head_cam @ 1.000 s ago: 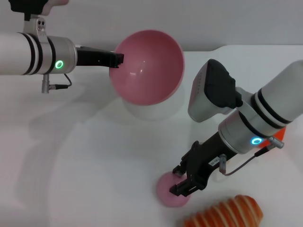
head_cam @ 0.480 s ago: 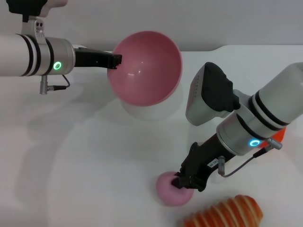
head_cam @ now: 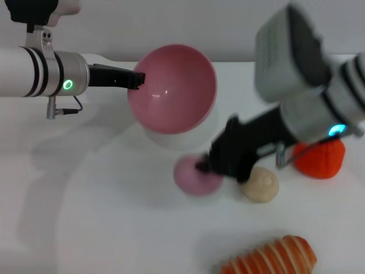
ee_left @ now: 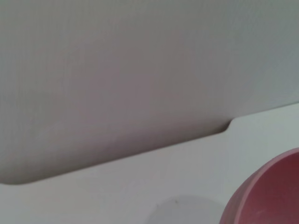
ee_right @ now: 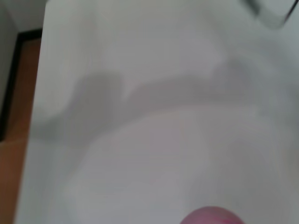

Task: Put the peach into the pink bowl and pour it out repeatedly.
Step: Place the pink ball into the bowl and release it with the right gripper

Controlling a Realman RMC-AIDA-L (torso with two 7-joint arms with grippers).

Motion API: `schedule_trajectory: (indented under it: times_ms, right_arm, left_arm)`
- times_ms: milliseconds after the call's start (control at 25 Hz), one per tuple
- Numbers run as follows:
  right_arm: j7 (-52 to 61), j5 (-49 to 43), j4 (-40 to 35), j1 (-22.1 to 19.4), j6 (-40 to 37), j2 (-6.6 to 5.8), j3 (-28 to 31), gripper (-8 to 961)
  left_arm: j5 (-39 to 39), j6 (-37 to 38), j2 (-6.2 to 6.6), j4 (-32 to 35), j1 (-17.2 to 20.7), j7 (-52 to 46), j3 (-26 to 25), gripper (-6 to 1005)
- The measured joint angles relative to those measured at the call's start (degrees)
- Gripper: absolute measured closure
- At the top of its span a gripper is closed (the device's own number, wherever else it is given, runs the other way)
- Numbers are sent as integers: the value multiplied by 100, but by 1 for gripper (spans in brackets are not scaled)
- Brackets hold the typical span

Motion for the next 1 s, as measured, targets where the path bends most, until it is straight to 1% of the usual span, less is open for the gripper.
schedule_trajectory:
  times_ms: [120, 200, 320, 440, 640, 840, 1000]
  right_arm:
    - [0, 9, -715, -39, -25, 5, 532, 921]
    - [-4, 18, -889, -23, 73, 3, 832, 920]
    - [-57, 140, -895, 31, 384, -12, 1180, 918]
    - [-179, 261, -829, 32, 592, -18, 1274, 917]
    - [-259, 282, -330, 140, 782, -24, 1098, 915]
    - [-293, 276, 442, 379, 947, -24, 877, 913]
    - [-295, 260, 900, 583, 973, -25, 840, 911]
  left_arm:
    - [11, 221, 5, -10, -13, -4, -28, 956]
    - [91, 523, 20, 22, -36, -47, -67, 956]
    - [431, 989, 43, 113, -110, -260, -128, 957]
    - [822, 1362, 67, 182, -225, -570, -148, 957]
    - [1058, 1780, 29, 314, -335, -759, -151, 957]
    - [1107, 1856, 10, 324, -409, -851, -112, 957]
    - [1110, 1851, 5, 324, -447, -857, -97, 956]
